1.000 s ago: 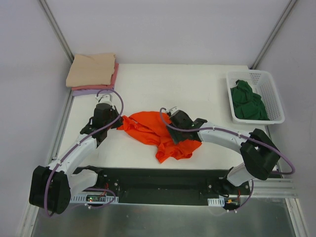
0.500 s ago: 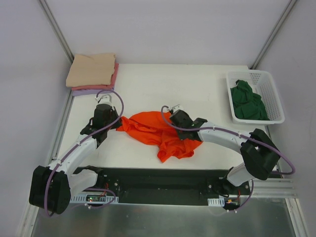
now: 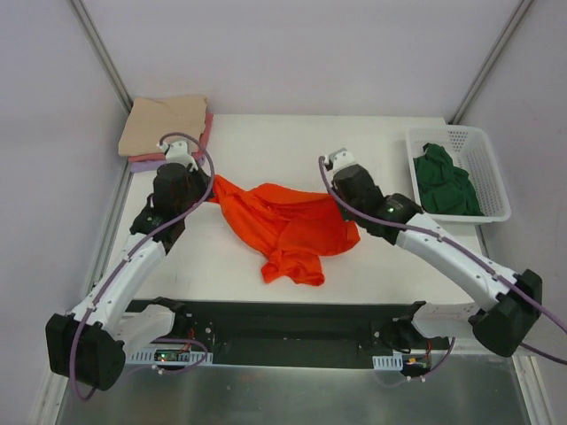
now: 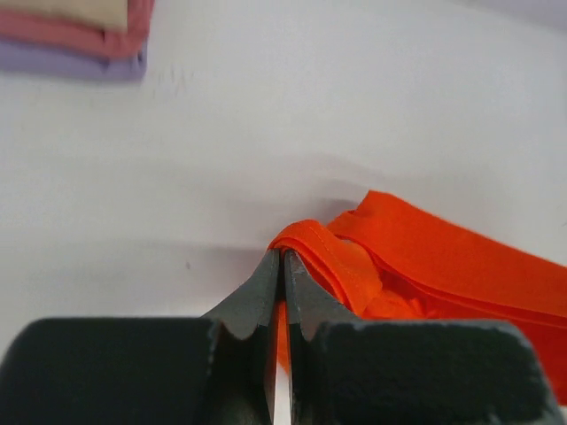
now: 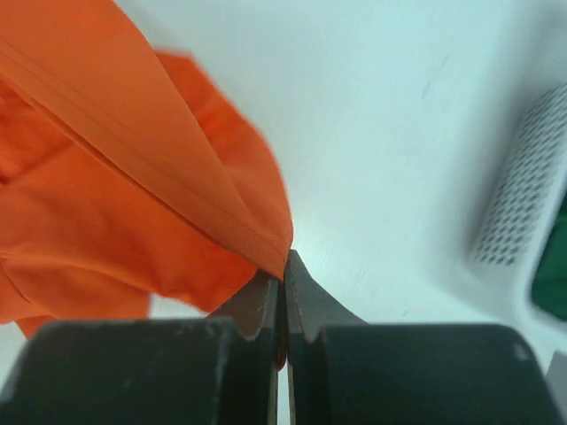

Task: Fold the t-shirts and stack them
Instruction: Flatten out the tshirt

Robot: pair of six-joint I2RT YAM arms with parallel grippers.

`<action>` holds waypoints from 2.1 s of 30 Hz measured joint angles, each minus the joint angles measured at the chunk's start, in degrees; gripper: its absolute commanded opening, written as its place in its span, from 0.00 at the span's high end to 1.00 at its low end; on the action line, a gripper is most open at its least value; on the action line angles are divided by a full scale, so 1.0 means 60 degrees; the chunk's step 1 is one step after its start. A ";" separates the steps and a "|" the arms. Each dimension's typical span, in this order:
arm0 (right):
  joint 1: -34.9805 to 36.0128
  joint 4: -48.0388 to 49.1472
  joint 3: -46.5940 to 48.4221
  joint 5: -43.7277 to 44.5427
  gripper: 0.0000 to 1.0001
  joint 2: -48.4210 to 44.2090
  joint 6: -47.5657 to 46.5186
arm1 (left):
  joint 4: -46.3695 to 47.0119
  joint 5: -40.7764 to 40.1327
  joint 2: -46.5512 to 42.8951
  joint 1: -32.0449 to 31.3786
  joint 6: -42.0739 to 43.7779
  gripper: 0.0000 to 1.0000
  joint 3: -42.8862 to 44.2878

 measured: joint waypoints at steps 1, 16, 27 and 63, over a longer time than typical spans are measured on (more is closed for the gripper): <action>0.0000 -0.0135 0.0503 0.0076 1.00 -0.0222 -0.0291 | -0.0004 -0.0004 -0.0117 0.0000 0.0113 1.00 0.0350; 0.0022 -0.1712 0.7107 -0.1610 1.00 -0.2758 -0.2648 | 0.0120 0.1071 -0.2936 0.0000 0.1534 1.00 0.4772; 0.0025 -0.2226 0.8138 -0.2816 0.99 -0.4313 -0.2339 | 0.0229 0.1894 -0.3727 0.0000 0.1996 1.00 0.6543; -0.4564 0.0095 -0.0678 -0.3279 0.04 -0.0783 0.1206 | -0.1851 0.1198 0.4430 0.0007 0.0430 0.01 0.4645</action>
